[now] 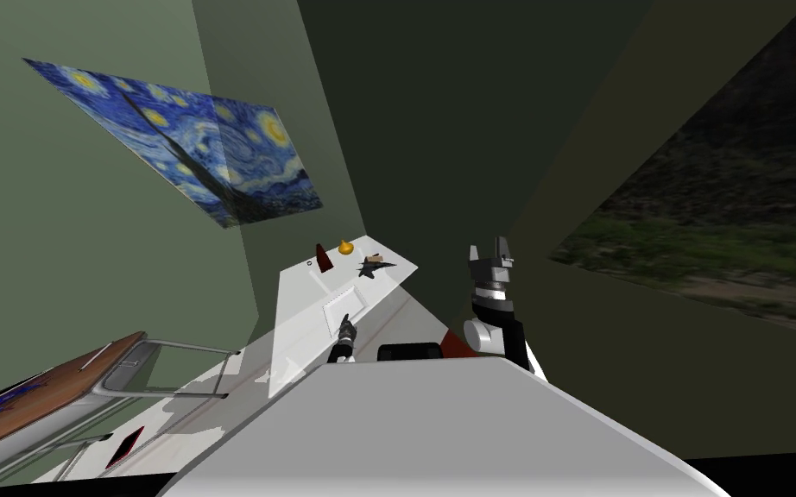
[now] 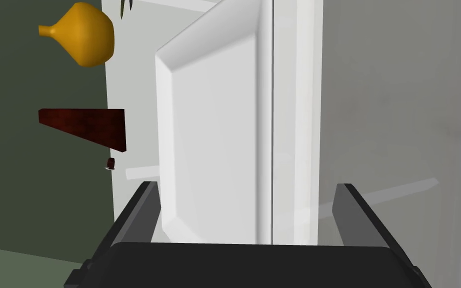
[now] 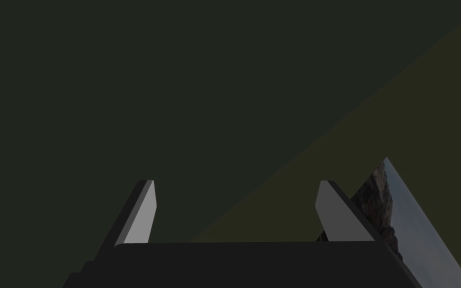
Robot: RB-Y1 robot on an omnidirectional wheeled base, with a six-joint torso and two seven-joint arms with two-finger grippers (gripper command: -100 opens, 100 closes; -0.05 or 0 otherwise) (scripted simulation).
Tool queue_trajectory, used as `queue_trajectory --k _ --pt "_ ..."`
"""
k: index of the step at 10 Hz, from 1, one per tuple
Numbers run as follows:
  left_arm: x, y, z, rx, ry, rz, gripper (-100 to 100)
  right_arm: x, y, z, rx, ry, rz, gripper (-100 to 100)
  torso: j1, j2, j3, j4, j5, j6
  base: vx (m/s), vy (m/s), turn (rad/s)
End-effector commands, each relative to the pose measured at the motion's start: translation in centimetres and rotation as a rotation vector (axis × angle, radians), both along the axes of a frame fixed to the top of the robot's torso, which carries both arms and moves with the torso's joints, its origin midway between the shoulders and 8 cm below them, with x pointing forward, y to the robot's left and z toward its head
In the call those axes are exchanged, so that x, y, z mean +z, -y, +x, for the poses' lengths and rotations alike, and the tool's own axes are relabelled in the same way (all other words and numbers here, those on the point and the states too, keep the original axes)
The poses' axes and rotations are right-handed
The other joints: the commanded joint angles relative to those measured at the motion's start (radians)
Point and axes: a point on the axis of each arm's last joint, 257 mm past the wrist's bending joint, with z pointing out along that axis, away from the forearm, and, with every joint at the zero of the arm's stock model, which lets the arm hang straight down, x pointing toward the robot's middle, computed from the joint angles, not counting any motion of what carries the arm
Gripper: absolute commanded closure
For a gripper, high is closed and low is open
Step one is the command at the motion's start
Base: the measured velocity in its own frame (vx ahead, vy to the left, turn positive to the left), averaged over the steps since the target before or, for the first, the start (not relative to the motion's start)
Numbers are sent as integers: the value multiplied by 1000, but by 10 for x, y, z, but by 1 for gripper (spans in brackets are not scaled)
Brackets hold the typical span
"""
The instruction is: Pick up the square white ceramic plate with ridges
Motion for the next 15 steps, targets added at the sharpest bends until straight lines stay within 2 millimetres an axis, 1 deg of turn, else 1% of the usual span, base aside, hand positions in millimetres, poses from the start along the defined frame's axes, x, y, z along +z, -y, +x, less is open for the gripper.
queue_trajectory --k 1,4,5,6,8,10,11,12,15 --pt "-4 3 -1 -1 0 0 -100 0 0 0 0 0 0 0 0 0 0 0 0 0 37 18 9" --pt "-9 8 -3 -3 0 1 -100 0 0 0 0 0 0 0 2 -4 -2 -1 0 0 69 36 5" --pt "-8 7 -2 -2 -1 0 -100 0 0 0 0 0 0 0 1 -4 -2 -1 0 0 28 10 0" --pt "-8 7 -2 -2 1 1 100 0 0 0 0 0 0 0 0 -2 -1 -1 0 0 0 0 0" --pt "-17 13 -11 -2 -26 -12 100 0 0 0 0 0 0 0 -1 0 3 7 -8 0 -6 -7 -1" --pt "-15 12 -9 -2 -19 -11 100 0 0 0 0 0 0 0 1 -2 2 5 -5 0 0 0 0" --pt "-15 12 -9 -2 -19 -11 0 0 0 0 0 0 0 0 1 -2 1 5 -5 0 0 0 0" --pt "-5 4 -1 -1 0 0 100 0 0 0 0 0 0 0 2 -2 1 5 -5 0 -40 -15 -10" --pt "0 0 0 0 0 0 100 0 0 0 0 0 0 0 -1 2 3 6 -6 0 -55 -27 -5"
